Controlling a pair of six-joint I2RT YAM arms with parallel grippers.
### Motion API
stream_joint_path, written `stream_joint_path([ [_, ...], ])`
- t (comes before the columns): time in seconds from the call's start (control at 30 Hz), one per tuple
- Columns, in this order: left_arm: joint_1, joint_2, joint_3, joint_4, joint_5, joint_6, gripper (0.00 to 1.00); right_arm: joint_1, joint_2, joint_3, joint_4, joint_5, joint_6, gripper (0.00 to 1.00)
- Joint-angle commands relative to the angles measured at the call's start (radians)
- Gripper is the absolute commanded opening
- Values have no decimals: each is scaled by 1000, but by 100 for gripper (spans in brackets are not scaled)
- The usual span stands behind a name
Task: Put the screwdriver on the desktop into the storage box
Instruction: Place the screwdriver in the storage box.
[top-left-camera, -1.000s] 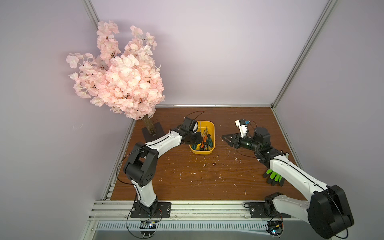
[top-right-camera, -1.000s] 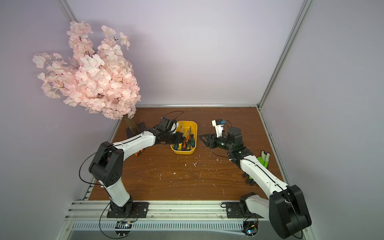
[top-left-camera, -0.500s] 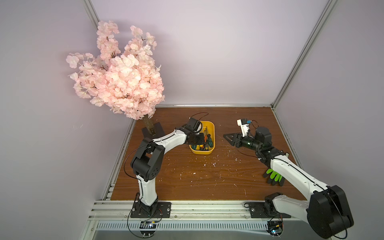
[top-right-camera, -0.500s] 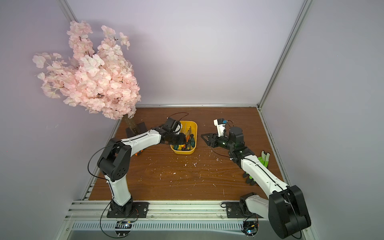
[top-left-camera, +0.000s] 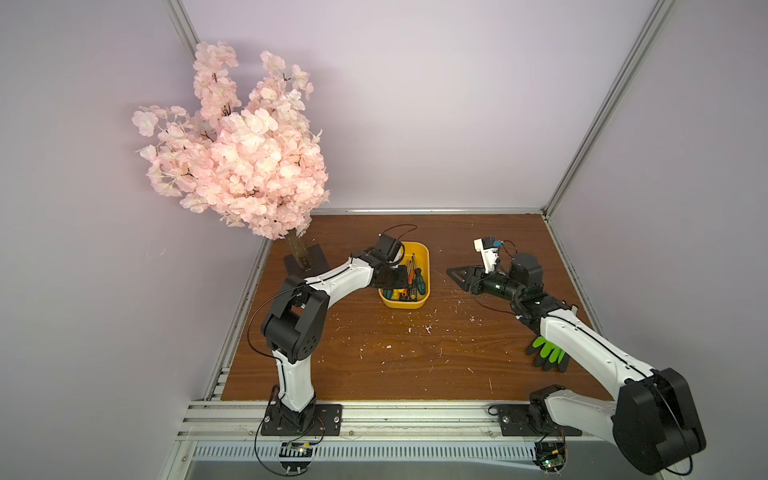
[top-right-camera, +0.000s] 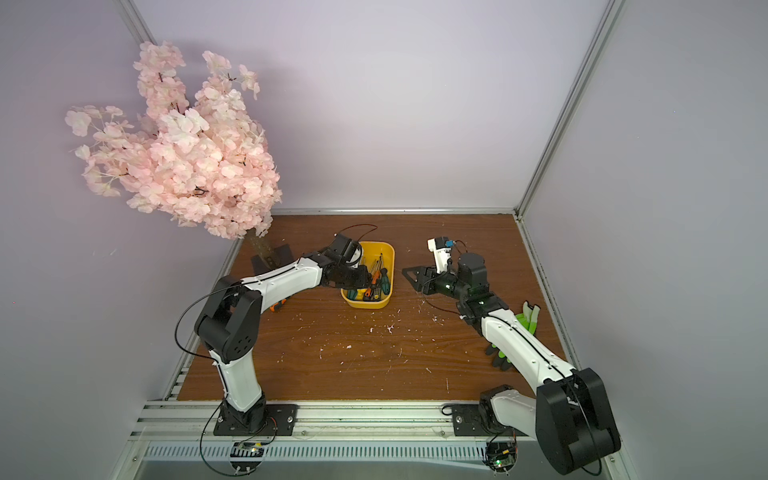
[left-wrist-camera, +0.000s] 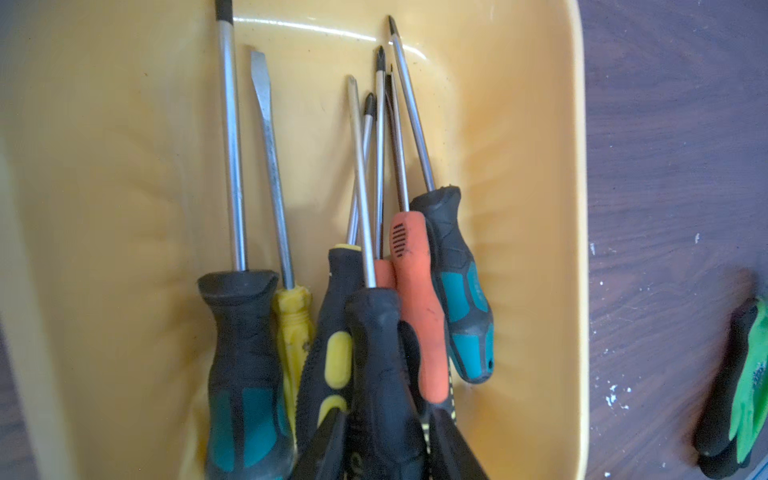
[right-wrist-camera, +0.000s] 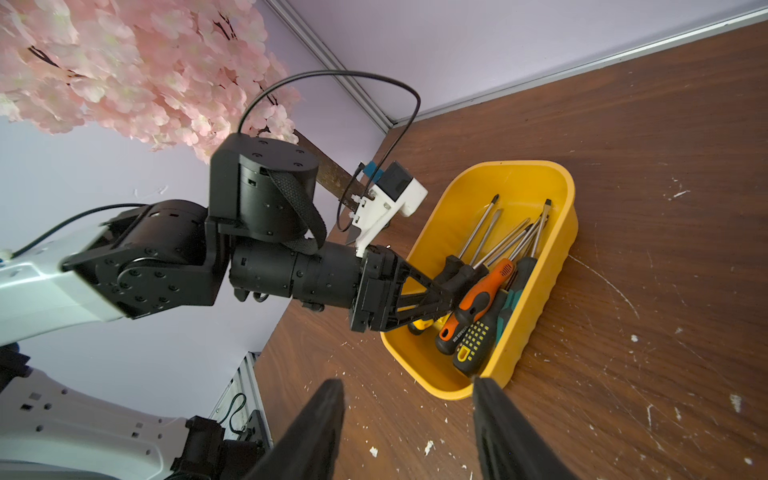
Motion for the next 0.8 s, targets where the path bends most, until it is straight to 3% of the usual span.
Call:
stream_joint_path([
  [0.0,-14,-24,22,-32,-8,14,36,-4,2,6,32,-2,-14,56],
  [0.2,-20,-14,28,-32,3,16,44,-7,10,5,38,-7,-11,56],
  [0.53,-18,-159,16,-78,-141,47,50,-10,6,4,0,13,-31,56],
  [0.77,77,-340,-128,-123,-206,65,58,-10,39,18,21,-5,-14,56],
])
